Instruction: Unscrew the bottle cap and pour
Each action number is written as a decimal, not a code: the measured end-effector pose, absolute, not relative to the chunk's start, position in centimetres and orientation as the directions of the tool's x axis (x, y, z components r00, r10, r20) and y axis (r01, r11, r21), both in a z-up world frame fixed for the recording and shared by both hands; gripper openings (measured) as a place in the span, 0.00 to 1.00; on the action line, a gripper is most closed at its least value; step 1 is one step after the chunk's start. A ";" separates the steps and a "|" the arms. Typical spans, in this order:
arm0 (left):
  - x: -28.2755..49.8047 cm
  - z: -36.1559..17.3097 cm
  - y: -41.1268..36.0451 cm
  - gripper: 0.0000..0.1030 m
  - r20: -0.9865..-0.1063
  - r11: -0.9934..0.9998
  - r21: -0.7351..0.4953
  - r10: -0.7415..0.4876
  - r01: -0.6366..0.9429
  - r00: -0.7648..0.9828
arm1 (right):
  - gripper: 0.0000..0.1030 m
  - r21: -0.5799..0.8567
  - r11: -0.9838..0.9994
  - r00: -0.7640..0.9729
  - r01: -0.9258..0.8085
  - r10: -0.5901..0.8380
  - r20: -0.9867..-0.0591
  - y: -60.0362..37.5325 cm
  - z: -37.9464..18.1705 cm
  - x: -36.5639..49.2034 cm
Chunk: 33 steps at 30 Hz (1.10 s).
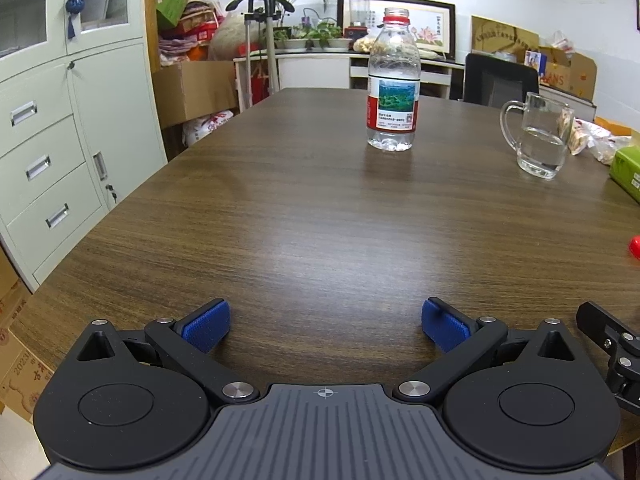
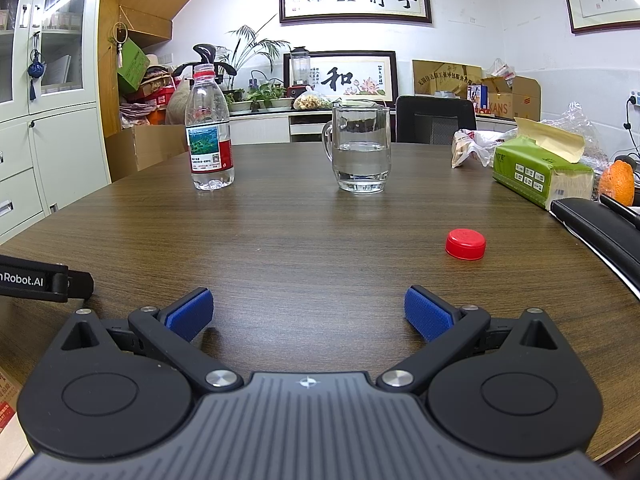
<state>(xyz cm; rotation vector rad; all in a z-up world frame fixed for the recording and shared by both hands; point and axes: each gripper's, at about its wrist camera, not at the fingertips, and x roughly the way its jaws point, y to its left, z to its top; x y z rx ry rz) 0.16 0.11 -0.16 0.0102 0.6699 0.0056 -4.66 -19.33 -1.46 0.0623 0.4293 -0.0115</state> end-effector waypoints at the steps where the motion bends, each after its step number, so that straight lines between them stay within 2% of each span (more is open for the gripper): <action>1: 0.2 -0.2 0.0 1.00 -0.621 1.000 0.013 0.011 -0.004 0.784 | 1.00 0.058 0.998 0.909 0.024 0.002 -0.416 -19.2 -1.5 -4.7; 33: 0.2 -0.3 -0.4 1.00 -0.611 1.000 0.019 0.021 -0.012 0.791 | 1.00 0.052 0.998 0.910 0.023 0.000 -0.415 -19.2 -1.5 -4.7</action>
